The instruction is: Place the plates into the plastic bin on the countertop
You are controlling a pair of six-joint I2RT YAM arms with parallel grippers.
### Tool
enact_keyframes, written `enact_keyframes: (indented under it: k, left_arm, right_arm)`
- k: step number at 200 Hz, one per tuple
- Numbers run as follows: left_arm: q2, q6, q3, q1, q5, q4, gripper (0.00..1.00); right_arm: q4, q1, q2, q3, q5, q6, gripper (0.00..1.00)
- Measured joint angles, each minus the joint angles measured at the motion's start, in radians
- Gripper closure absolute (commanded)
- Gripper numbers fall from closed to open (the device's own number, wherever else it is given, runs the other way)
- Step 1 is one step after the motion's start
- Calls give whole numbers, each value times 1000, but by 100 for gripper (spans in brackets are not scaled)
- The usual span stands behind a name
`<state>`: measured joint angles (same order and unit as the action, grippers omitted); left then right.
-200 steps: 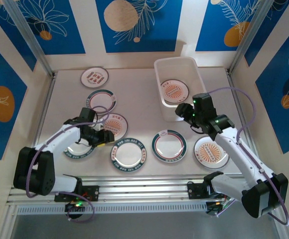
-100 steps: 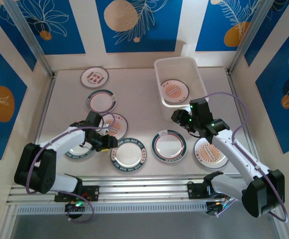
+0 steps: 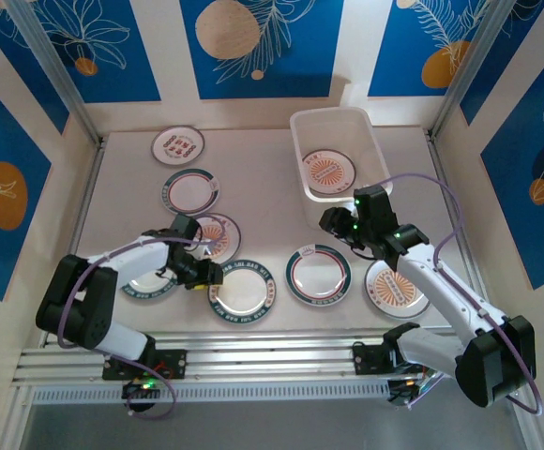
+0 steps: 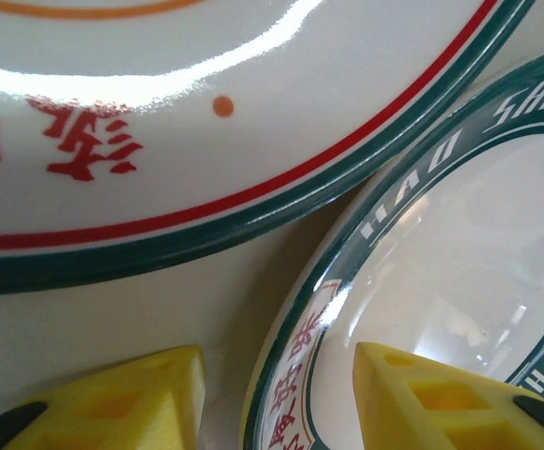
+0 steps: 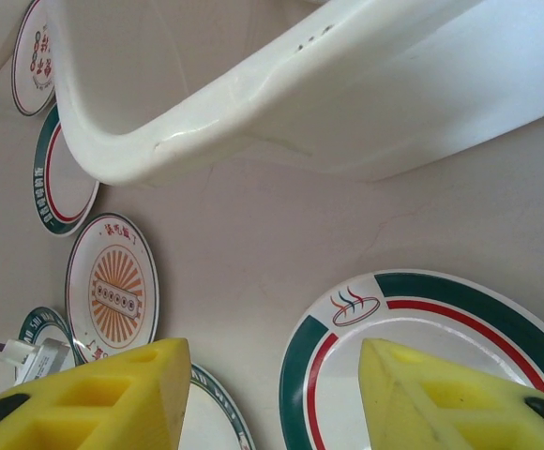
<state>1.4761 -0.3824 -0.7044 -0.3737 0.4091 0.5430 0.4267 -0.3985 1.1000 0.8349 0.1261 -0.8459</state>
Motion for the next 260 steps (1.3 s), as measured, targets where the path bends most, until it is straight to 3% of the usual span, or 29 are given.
enact_keyframes:
  k: [142,260]
  left_arm:
    - [19,18,-24,-33,2,-7,89]
    - [-217,10,-42,-39,-21,74,100]
  right_arm:
    - [-1,-9,22,0,0,0,49]
    - [0,-34,19,-17,1,0,48]
